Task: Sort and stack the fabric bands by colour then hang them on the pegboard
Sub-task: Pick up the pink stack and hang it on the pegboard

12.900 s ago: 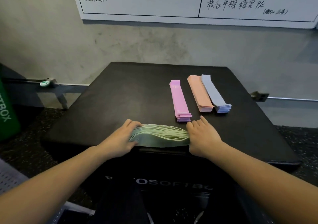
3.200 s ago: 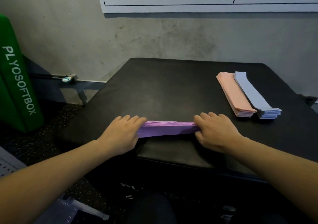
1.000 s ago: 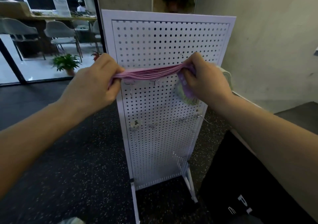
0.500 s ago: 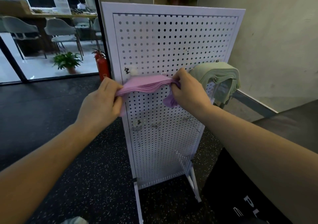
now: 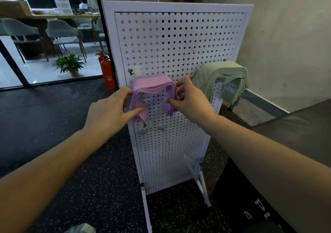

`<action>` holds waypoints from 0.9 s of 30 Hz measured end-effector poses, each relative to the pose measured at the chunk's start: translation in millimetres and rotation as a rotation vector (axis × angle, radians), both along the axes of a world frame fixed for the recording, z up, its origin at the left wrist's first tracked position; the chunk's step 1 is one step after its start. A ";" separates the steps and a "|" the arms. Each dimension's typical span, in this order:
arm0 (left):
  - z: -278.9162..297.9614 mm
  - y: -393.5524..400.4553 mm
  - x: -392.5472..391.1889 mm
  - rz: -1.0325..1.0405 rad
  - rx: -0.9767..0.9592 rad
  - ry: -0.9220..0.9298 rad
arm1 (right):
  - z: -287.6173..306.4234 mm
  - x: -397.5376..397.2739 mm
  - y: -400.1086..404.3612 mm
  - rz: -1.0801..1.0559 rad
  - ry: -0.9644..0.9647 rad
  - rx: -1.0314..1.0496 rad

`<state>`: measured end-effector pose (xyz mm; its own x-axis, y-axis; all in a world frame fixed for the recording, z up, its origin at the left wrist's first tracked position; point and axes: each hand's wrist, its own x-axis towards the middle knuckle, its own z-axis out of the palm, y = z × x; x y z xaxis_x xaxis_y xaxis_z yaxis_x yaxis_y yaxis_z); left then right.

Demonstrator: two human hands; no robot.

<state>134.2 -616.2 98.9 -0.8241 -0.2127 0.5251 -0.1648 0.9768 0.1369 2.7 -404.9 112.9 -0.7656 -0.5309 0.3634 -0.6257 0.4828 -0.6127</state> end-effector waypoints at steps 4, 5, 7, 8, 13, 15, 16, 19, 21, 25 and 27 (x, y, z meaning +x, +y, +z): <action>13.4 4.1 5.8 -0.002 -0.005 0.039 | -1.1 8.6 18.1 -0.051 0.021 0.010; 18.4 6.0 8.3 -0.028 -0.010 0.067 | -0.7 11.0 25.0 -0.060 0.033 0.013; 28.5 9.6 13.4 -0.094 -0.015 0.126 | 2.1 15.8 41.5 -0.065 0.058 0.033; 34.4 13.0 15.2 -0.124 -0.024 0.144 | 4.8 18.0 51.9 -0.063 0.079 0.054; 63.9 60.1 5.9 -0.315 -0.033 0.075 | 25.4 22.9 122.4 -0.107 0.146 0.128; 71.5 92.4 -5.1 -0.408 0.049 0.004 | 30.1 24.5 158.2 -0.158 0.140 0.136; 75.3 111.0 -12.0 -0.456 0.091 -0.040 | 30.6 25.8 177.7 -0.192 0.136 0.138; 80.5 172.2 -40.6 -0.570 0.114 -0.222 | 25.6 34.2 243.8 -0.319 0.087 0.168; 77.9 218.5 -62.2 -0.633 0.099 -0.306 | 19.0 45.2 292.5 -0.401 0.049 0.212; 58.3 333.0 -94.5 -0.797 0.116 -0.451 | 1.4 76.1 398.8 -0.584 -0.038 0.240; 43.0 395.7 -104.7 -0.885 0.137 -0.515 | -13.1 93.5 452.0 -0.673 -0.119 0.231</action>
